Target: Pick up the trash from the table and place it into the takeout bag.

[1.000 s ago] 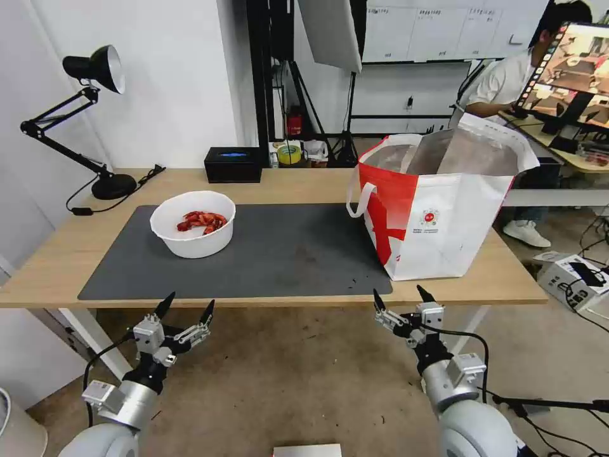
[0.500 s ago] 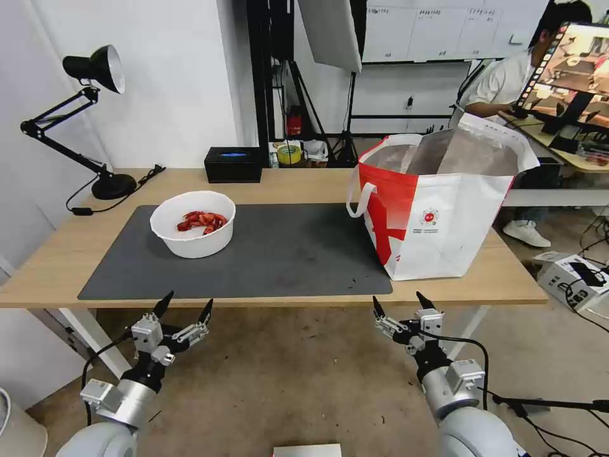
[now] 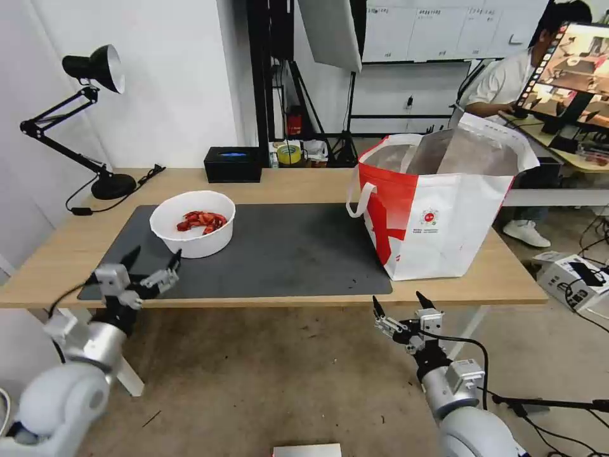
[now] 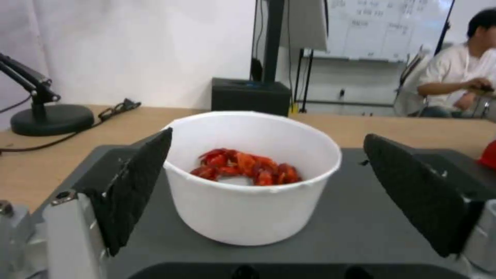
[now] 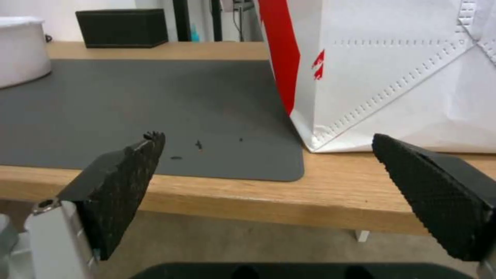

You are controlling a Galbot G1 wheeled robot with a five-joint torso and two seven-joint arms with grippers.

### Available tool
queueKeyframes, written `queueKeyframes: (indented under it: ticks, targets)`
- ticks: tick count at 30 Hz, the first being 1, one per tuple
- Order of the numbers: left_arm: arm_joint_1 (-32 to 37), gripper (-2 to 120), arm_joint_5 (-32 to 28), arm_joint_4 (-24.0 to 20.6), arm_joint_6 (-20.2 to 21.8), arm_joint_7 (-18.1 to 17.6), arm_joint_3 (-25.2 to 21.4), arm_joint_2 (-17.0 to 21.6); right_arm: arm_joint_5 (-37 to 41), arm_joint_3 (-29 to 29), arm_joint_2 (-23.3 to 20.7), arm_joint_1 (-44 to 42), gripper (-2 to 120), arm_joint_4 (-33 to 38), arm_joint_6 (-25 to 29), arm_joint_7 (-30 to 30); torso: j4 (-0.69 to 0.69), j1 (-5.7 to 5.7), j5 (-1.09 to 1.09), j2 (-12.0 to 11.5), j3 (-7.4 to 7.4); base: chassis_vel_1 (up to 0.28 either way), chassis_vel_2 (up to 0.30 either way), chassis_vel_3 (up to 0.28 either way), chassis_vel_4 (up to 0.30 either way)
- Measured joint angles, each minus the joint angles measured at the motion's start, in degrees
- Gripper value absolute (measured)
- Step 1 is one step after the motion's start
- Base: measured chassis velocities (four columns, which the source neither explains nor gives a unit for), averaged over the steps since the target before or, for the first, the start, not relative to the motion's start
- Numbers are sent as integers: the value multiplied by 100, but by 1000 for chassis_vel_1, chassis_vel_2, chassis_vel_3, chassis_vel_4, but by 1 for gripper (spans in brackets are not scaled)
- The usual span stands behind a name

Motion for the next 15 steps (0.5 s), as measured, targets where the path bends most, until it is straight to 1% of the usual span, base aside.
queueKeyframes:
  ticks: [1, 2, 3, 4, 5, 7, 8, 9, 10, 12, 13, 15]
  targets:
    - [-157, 100, -116, 107, 71, -73, 98, 164, 0, 0, 0, 0, 100, 0, 0, 1, -1, 0, 0, 0, 0, 0, 0, 0, 0]
    - [-157, 100, -116, 107, 71, -73, 98, 164, 0, 0, 0, 0, 100, 0, 0, 1, -1, 0, 0, 0, 0, 0, 0, 0, 0]
    - [-510, 100, -291, 337, 190, -222, 326, 447, 1, 0, 0, 1, 100, 0, 0, 0, -1, 0, 2, 0, 1, 0, 0, 0, 0]
    - [-771, 100, -421, 508, 256, -295, 488, 614, 2, 0, 0, 1, 100, 0, 0, 0, -1, 0, 2, 0, 0, 0, 0, 0, 0]
    - [-771, 100, -421, 508, 256, -295, 488, 614, 2, 0, 0, 1, 100, 0, 0, 0, -1, 0, 2, 0, 0, 0, 0, 0, 0]
    - [-1564, 100, -928, 1073, 491, -398, 940, 1031, 3, 0, -1, 2, 100, 0, 0, -1, -2, 1, 1, 0, 0, 0, 0, 0, 0]
    - [-1794, 100, -1153, 1260, 591, -404, 1085, 1151, 4, 0, 0, 3, 100, 0, 0, 0, -2, 1, 3, 0, 0, 0, 0, 0, 0]
    - [-1794, 100, -1153, 1260, 591, -404, 1085, 1151, 4, 0, 0, 3, 100, 0, 0, 0, -2, 1, 3, 0, 0, 0, 0, 0, 0]
    - [-2024, 100, -1387, 1437, 713, -404, 1210, 1251, 5, 0, -1, 3, 100, -1, 0, -1, -1, 1, 1, 0, 1, 0, 0, 0, 0]
    - [-2480, 100, -1871, 1740, 1100, -423, 1461, 1419, 6, 0, -1, 4, 100, -1, 0, -1, -1, 0, 3, 0, 0, 0, 0, 0, 0]
    - [-2480, 100, -1871, 1740, 1100, -423, 1461, 1419, 6, 0, -1, 4, 100, -1, 0, -1, -1, 0, 3, 0, 0, 0, 0, 0, 0]
    - [-2959, 100, -2180, 2052, 1519, -425, 1805, 1563, 7, 0, -1, 4, 100, 0, 0, -1, 0, 0, 2, 0, 0, 0, 0, 0, 0]
